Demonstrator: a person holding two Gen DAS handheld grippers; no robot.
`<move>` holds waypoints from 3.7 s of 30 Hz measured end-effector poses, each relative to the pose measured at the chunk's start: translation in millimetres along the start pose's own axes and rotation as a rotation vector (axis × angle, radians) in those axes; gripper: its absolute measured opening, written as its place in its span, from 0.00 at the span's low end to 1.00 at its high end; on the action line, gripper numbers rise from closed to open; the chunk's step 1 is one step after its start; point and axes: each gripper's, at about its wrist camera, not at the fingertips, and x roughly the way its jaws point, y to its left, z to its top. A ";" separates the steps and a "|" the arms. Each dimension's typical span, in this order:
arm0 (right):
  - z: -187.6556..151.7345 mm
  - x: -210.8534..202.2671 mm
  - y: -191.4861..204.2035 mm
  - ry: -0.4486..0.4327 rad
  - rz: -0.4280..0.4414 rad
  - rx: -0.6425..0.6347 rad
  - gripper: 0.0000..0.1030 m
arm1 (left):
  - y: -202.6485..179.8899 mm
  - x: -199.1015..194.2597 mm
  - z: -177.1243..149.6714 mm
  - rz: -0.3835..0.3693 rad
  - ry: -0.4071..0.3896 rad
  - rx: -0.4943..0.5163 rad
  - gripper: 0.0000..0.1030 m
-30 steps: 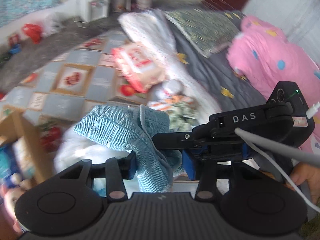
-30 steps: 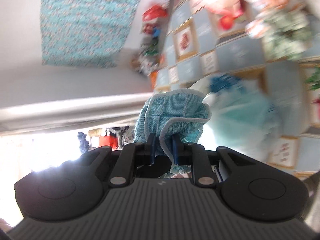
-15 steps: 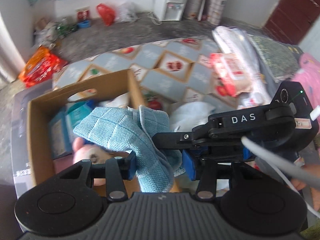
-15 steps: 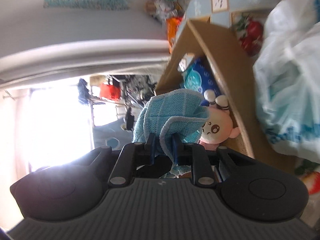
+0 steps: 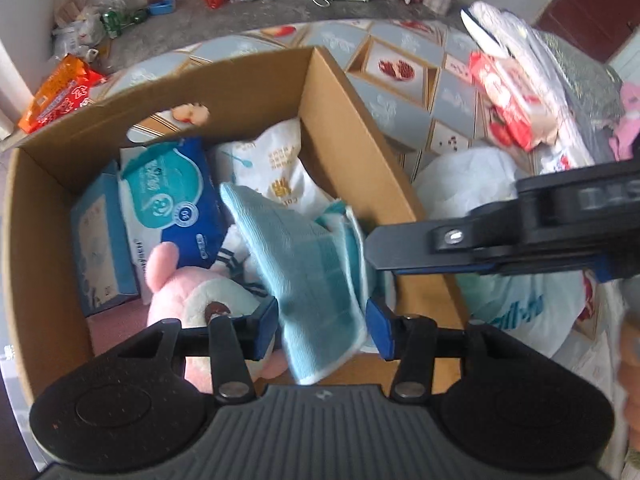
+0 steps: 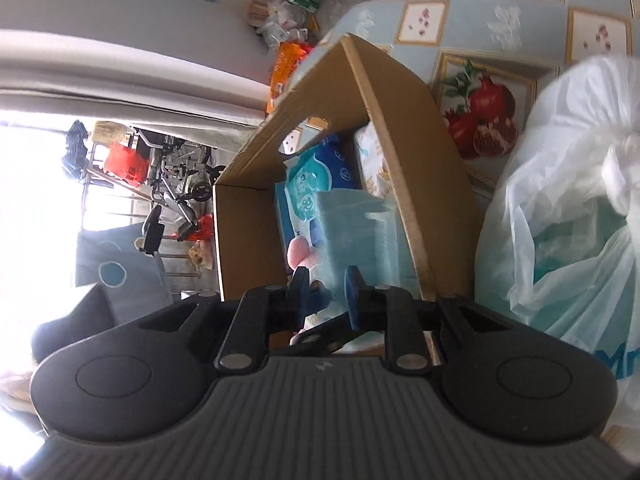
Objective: Organize soft objects
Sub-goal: 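Carry the blue towel into the box with both tools and release it, then move both tools back toward the green scrunchie and striped cloth, then grasp the green scrunchie with the left tool while the right tool grasps the orange-striped cloth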
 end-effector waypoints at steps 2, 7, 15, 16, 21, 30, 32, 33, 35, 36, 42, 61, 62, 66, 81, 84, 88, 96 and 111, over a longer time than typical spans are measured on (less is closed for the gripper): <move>-3.6 -8.4 1.0 -0.019 -0.004 -0.001 0.19 | -0.6 6.0 -1.4 -0.014 0.006 0.012 0.48; -7.2 -26.9 -8.5 -0.075 0.002 0.049 0.19 | -10.9 23.5 -1.1 -0.025 0.023 0.056 0.48; -7.3 -48.3 -31.5 -0.132 -0.024 0.080 0.19 | -20.8 52.6 5.5 -0.033 0.056 0.058 0.47; -7.2 -50.3 -33.9 -0.135 -0.026 0.081 0.19 | -20.3 51.6 6.5 -0.027 0.062 0.052 0.53; -8.0 -65.1 -45.7 -0.167 0.006 0.101 0.23 | -10.8 29.4 6.3 0.014 0.071 -0.010 0.78; -11.4 -109.2 -63.4 -0.262 0.030 0.094 0.47 | -9.0 -33.2 12.7 0.100 -0.015 -0.127 0.84; -13.0 -123.9 -73.4 -0.288 0.033 0.091 0.50 | -17.1 -43.1 19.5 0.108 -0.047 -0.140 0.84; -13.7 -131.0 -79.4 -0.301 0.032 0.090 0.51 | -23.9 -45.7 24.3 0.112 -0.058 -0.140 0.84; -15.0 -144.9 -93.8 -0.321 0.023 0.095 0.51 | -38.4 -51.3 32.7 0.120 -0.083 -0.130 0.85; -15.7 -152.1 -102.5 -0.329 0.013 0.100 0.51 | -46.8 -53.6 36.7 0.124 -0.097 -0.122 0.84; -21.0 -205.0 -156.7 -0.355 -0.095 0.148 0.51 | -104.7 -48.5 59.7 0.097 -0.132 -0.071 0.85; 45.8 -273.9 -309.5 -0.344 -0.264 0.275 0.51 | -301.8 68.1 100.0 0.013 -0.078 0.129 0.79; 51.1 -272.0 -311.0 -0.330 -0.271 0.261 0.51 | -307.4 73.3 100.7 0.010 -0.070 0.132 0.78; 67.8 -261.8 -319.2 -0.288 -0.252 0.226 0.51 | -322.0 89.9 104.0 -0.023 -0.047 0.116 0.67; 70.1 -237.0 -366.1 -0.107 -0.119 0.279 0.27 | -348.9 127.4 108.2 -0.137 0.073 0.245 0.73; 68.3 -233.8 -369.4 -0.074 -0.118 0.271 0.25 | -345.6 125.7 104.9 -0.127 0.072 0.263 0.73; 58.0 -228.2 -378.9 -0.036 -0.062 0.341 0.24 | -346.9 121.5 94.1 -0.129 0.083 0.308 0.73; 27.1 -220.7 -379.5 -0.002 -0.027 0.396 0.26 | -359.0 119.5 58.6 -0.130 0.122 0.404 0.73; 91.5 -285.6 -311.3 -0.072 -0.304 -0.375 0.52 | -369.2 150.8 53.5 -0.071 0.098 0.156 0.81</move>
